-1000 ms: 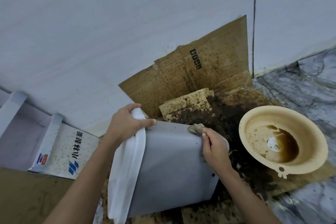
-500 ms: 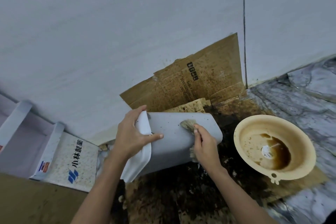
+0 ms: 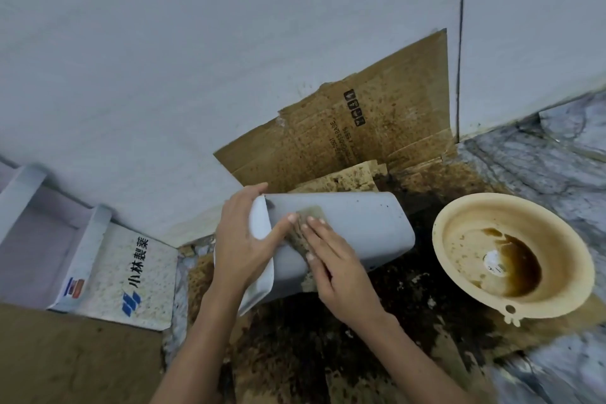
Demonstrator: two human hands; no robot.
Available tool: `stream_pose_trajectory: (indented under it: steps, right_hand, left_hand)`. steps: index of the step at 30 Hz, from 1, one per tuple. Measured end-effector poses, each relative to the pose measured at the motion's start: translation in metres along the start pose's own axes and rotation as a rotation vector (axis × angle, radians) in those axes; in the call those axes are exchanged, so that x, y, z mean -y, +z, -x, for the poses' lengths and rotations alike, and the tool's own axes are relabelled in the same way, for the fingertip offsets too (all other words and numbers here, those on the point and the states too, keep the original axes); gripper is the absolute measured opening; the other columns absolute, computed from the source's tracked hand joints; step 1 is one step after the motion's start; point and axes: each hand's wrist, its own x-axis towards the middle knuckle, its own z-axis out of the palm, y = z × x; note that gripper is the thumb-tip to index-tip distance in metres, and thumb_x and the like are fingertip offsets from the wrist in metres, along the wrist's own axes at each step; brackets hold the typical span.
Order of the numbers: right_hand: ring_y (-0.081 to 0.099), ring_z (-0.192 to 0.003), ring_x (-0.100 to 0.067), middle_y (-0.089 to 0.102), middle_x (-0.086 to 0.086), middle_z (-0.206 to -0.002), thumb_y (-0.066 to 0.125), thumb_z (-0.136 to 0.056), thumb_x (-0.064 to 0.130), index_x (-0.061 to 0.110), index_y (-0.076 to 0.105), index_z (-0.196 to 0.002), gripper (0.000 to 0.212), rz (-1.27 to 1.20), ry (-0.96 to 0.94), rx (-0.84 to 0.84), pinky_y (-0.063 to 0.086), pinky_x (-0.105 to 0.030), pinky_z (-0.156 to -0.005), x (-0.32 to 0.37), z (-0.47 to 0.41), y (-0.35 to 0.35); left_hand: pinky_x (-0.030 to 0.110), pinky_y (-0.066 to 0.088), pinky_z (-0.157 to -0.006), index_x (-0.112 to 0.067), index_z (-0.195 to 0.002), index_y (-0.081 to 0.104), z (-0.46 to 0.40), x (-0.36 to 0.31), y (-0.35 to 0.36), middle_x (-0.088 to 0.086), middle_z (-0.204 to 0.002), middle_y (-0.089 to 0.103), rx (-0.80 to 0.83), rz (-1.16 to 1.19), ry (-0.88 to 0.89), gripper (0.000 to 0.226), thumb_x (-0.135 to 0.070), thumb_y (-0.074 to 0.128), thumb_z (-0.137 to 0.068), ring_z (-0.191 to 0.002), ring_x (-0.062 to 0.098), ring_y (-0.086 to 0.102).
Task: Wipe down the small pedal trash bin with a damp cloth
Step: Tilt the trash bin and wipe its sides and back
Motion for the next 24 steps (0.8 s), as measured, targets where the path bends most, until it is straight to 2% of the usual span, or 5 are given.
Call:
stream_pose_trajectory:
  steps: [7, 12, 15, 19, 24]
  right_hand:
    - [0.002, -0.151, -0.011, 0.008, 0.003, -0.165, 0.026, -0.106, 0.037, 0.018, 0.017, -0.156, 0.054, 0.126, 0.358, 0.057, 0.002, -0.035, -0.123, -0.027, -0.054, -0.012]
    - [0.002, -0.151, -0.006, 0.013, 0.009, -0.164, 0.027, -0.106, 0.036, 0.025, 0.019, -0.156, 0.052, 0.075, 0.064, 0.117, 0.010, -0.036, -0.124, 0.018, -0.034, 0.010]
    - [0.011, -0.150, -0.006, 0.022, 0.009, -0.162, 0.034, -0.105, 0.031, 0.025, 0.026, -0.154, 0.050, 0.050, -0.004, 0.111, 0.018, -0.039, -0.123, 0.005, 0.000, 0.005]
    - [0.014, -0.150, -0.008, 0.020, 0.008, -0.162, 0.027, -0.104, 0.035, 0.023, 0.027, -0.154, 0.051, 0.135, 0.205, 0.048, 0.012, -0.040, -0.124, -0.041, -0.005, -0.015]
    - [0.009, -0.151, -0.013, 0.017, 0.000, -0.164, 0.026, -0.107, 0.030, 0.015, 0.024, -0.154, 0.050, 0.172, 0.420, 0.051, 0.008, -0.039, -0.124, -0.063, -0.062, -0.026]
  left_hand:
    - [0.052, 0.045, -0.109, -0.037, -0.129, 0.061, 0.003, 0.000, 0.003, -0.029, -0.124, 0.056, -0.038, -0.032, 0.035, 0.060, -0.068, 0.070, -0.078, -0.128, 0.013, 0.055]
    - [0.024, 0.042, -0.101, -0.035, -0.130, 0.059, 0.000, 0.006, 0.001, -0.022, -0.122, 0.058, -0.047, -0.022, -0.013, 0.060, -0.065, 0.070, -0.079, -0.122, 0.010, 0.056]
    - [0.020, 0.039, -0.101, -0.035, -0.130, 0.059, 0.003, 0.013, -0.007, -0.022, -0.123, 0.058, -0.027, -0.026, -0.017, 0.060, -0.066, 0.069, -0.079, -0.123, 0.008, 0.055]
    - [0.011, 0.034, -0.099, -0.037, -0.130, 0.060, 0.010, 0.014, -0.010, -0.020, -0.124, 0.059, -0.023, -0.028, -0.043, 0.062, -0.069, 0.068, -0.077, -0.125, 0.007, 0.054]
    - [0.024, 0.039, -0.104, -0.037, -0.129, 0.060, 0.015, 0.010, -0.007, -0.023, -0.124, 0.058, -0.046, -0.027, -0.029, 0.059, -0.066, 0.068, -0.078, -0.126, 0.009, 0.054]
